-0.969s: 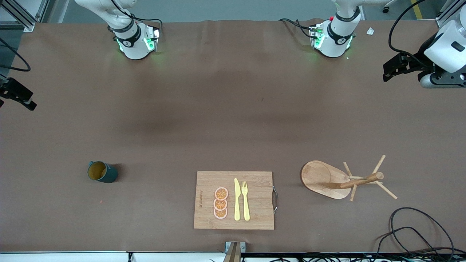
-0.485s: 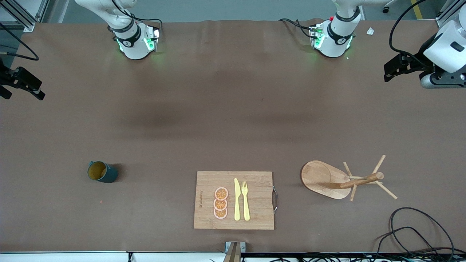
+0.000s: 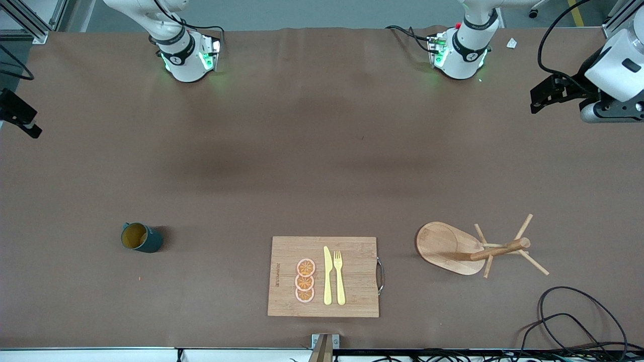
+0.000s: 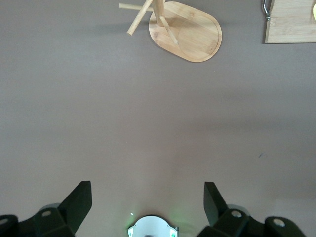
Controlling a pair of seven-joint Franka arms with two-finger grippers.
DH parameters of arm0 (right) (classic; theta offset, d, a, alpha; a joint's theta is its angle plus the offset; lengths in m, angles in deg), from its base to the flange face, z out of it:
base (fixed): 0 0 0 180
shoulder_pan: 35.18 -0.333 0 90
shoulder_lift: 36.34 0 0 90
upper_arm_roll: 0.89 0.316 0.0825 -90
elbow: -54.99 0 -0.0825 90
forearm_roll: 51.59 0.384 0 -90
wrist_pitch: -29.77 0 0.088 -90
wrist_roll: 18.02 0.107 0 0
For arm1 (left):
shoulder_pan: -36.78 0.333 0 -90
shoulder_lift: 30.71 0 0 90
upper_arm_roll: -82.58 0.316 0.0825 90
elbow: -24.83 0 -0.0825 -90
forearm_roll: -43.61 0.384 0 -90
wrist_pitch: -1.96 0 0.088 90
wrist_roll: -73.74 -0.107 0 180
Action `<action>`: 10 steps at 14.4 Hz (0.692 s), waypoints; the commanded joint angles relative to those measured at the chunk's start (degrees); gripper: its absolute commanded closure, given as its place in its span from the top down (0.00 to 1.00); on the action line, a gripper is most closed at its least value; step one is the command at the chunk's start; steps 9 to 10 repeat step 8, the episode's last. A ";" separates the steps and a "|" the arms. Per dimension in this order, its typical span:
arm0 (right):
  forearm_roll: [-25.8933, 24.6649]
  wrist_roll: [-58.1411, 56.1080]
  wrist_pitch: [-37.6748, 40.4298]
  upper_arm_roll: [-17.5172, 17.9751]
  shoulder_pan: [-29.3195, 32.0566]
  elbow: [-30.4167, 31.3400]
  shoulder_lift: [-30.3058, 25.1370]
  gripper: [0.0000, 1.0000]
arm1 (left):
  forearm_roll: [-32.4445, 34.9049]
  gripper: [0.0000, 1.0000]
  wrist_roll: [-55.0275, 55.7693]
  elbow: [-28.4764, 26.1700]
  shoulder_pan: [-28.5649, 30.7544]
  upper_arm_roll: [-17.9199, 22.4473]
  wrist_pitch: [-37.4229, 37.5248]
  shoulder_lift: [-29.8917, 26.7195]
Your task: Transfer cup from left to right arm and place
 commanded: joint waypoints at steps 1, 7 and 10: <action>-0.73 -0.95 4.10 0.57 2.00 -7.60 5.78 1.00 | 0.78 1.00 -0.88 1.49 0.08 -0.22 0.04 0.51; -0.55 -1.13 1.74 0.74 2.45 -4.62 5.35 1.00 | 0.60 1.00 -0.88 1.49 -0.01 -0.22 0.04 0.51; -0.46 -1.04 0.08 0.74 2.53 -2.35 4.39 1.00 | 0.60 1.00 -0.88 1.49 0.08 -0.22 0.04 0.51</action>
